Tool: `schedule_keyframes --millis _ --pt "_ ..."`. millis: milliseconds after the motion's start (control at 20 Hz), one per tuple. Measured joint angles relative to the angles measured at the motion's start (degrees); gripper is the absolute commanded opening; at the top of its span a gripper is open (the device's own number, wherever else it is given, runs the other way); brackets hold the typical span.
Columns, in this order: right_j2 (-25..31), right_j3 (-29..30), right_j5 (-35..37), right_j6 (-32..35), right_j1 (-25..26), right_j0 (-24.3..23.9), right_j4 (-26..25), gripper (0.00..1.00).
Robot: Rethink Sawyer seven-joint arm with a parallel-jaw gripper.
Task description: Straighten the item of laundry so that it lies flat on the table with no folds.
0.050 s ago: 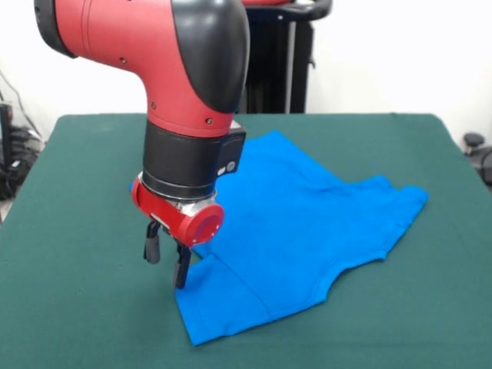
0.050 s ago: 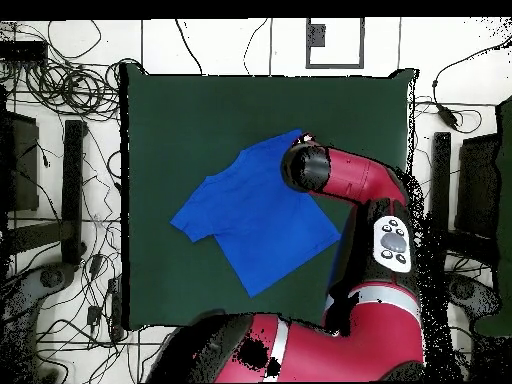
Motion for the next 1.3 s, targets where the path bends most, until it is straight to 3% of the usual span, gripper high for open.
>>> schedule_keyframes --millis 1300 --pt "4.6 4.5 -0.6 0.0 -0.2 -3.1 -5.3 1.00"
